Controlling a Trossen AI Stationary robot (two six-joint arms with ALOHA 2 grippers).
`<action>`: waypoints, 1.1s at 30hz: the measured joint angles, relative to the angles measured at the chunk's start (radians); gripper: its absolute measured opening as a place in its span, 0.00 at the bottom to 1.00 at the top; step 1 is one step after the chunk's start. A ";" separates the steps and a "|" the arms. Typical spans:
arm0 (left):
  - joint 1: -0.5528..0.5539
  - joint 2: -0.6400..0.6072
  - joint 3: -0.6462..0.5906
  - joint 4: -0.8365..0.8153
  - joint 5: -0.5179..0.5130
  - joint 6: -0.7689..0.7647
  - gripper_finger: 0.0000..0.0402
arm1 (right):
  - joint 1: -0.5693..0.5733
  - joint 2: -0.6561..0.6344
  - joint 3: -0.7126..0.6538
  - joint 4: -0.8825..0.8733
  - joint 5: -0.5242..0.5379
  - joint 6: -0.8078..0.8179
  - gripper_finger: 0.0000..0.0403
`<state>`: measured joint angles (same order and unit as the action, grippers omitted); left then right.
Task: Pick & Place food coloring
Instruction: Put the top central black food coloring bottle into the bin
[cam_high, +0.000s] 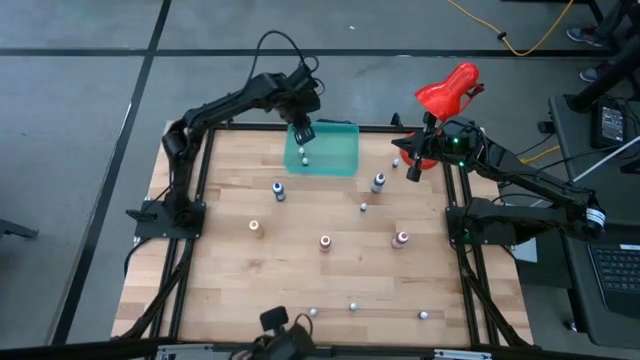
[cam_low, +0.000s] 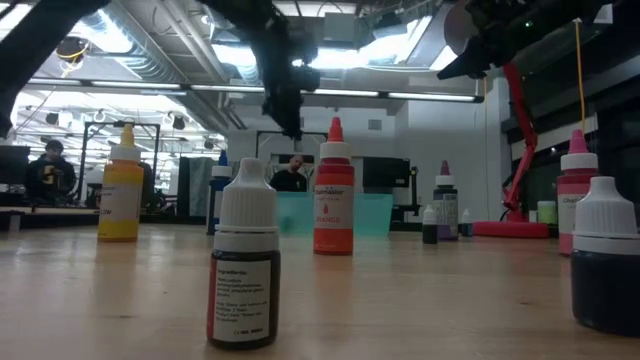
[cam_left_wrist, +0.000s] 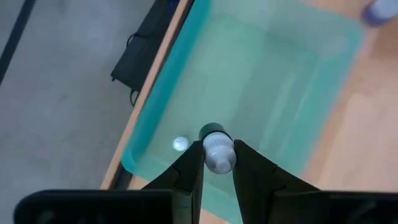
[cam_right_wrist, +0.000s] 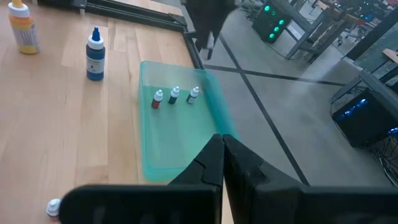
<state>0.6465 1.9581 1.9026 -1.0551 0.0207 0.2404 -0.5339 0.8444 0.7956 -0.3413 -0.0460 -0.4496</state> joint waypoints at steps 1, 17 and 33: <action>0.006 0.014 0.000 0.010 0.003 0.012 0.16 | 0.000 0.000 0.000 0.000 0.000 0.000 0.03; 0.037 0.228 -0.001 0.097 0.061 0.175 0.16 | 0.000 0.000 0.000 0.000 0.000 0.000 0.03; 0.050 0.317 -0.001 0.111 0.062 0.218 0.16 | 0.000 0.000 0.000 0.001 0.001 0.000 0.03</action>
<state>0.6964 2.2753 1.9018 -0.9446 0.0825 0.4580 -0.5335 0.8444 0.7956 -0.3405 -0.0452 -0.4492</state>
